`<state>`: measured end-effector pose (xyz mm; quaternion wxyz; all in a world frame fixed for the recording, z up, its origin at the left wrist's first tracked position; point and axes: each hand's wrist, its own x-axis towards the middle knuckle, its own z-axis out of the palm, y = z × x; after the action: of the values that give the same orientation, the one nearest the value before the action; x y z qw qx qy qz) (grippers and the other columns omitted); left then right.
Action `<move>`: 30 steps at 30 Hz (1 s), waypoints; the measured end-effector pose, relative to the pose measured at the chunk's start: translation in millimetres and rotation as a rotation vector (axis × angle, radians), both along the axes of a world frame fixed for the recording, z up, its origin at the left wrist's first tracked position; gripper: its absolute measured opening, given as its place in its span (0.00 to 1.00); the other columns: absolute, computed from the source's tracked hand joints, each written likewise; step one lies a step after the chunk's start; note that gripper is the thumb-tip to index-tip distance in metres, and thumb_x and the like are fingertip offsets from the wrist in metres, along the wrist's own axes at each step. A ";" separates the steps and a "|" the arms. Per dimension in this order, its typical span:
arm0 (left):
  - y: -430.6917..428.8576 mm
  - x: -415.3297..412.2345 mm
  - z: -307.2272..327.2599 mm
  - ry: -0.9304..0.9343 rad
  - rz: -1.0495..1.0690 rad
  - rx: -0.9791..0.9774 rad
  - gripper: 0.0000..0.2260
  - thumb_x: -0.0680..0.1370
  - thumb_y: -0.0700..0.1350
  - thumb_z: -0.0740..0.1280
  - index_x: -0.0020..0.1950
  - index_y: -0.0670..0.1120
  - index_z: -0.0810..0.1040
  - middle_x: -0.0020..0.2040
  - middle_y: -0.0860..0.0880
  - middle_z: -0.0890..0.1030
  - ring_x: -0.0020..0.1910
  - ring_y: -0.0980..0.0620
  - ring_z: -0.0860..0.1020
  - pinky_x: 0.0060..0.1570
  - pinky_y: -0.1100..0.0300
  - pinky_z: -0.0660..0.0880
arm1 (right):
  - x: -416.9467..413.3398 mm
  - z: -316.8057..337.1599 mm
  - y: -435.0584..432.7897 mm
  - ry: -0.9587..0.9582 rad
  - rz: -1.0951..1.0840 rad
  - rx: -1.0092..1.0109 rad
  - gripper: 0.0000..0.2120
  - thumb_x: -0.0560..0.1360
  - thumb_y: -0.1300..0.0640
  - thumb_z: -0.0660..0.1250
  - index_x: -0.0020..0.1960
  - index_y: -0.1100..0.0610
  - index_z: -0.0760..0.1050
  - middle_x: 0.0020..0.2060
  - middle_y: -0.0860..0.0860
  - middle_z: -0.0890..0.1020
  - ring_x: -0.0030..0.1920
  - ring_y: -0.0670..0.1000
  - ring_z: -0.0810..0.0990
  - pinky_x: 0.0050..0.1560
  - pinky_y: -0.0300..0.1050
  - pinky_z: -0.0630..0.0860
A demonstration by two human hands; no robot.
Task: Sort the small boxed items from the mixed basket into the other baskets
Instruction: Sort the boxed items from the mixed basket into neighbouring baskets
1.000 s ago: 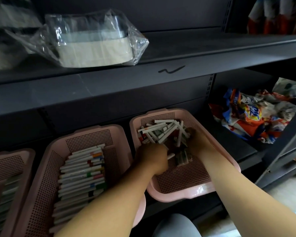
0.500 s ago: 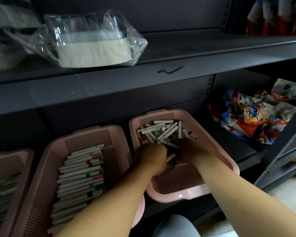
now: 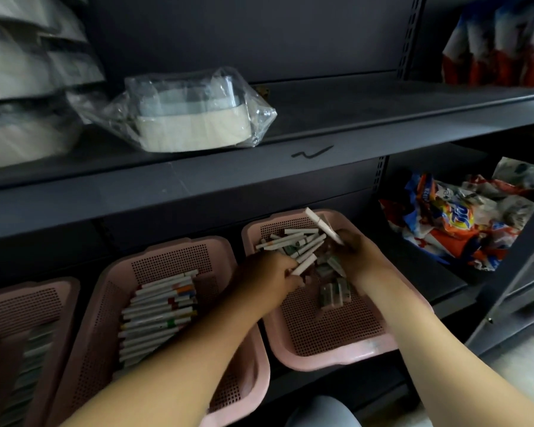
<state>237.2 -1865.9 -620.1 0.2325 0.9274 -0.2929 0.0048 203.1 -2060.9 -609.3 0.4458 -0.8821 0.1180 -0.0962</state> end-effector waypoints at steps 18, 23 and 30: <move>233.0 -61.3 16.1 0.158 0.199 0.380 0.14 0.76 0.53 0.76 0.61 0.60 0.85 0.51 0.63 0.82 0.50 0.61 0.79 0.46 0.68 0.71 | -18.1 8.5 157.9 -0.057 0.365 -0.094 0.07 0.79 0.58 0.64 0.47 0.58 0.78 0.39 0.56 0.81 0.40 0.50 0.77 0.37 0.46 0.66; 227.4 -82.0 12.8 0.316 0.133 0.432 0.15 0.76 0.52 0.76 0.62 0.59 0.84 0.55 0.59 0.83 0.52 0.57 0.80 0.52 0.62 0.79 | -24.1 3.0 176.3 -0.024 0.410 -0.089 0.06 0.81 0.55 0.65 0.48 0.49 0.80 0.35 0.47 0.80 0.35 0.45 0.77 0.35 0.40 0.68; 229.9 -80.2 12.7 0.247 0.272 0.166 0.08 0.79 0.56 0.73 0.57 0.59 0.85 0.50 0.63 0.81 0.50 0.59 0.80 0.54 0.63 0.77 | -36.8 7.3 194.4 0.046 0.448 0.067 0.07 0.80 0.59 0.63 0.48 0.51 0.79 0.38 0.56 0.82 0.33 0.49 0.75 0.37 0.45 0.69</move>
<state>157.0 -1636.0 -607.4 0.1866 0.9680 -0.1335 -0.1017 166.4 -1866.5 -602.0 0.4823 -0.8729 -0.0674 0.0293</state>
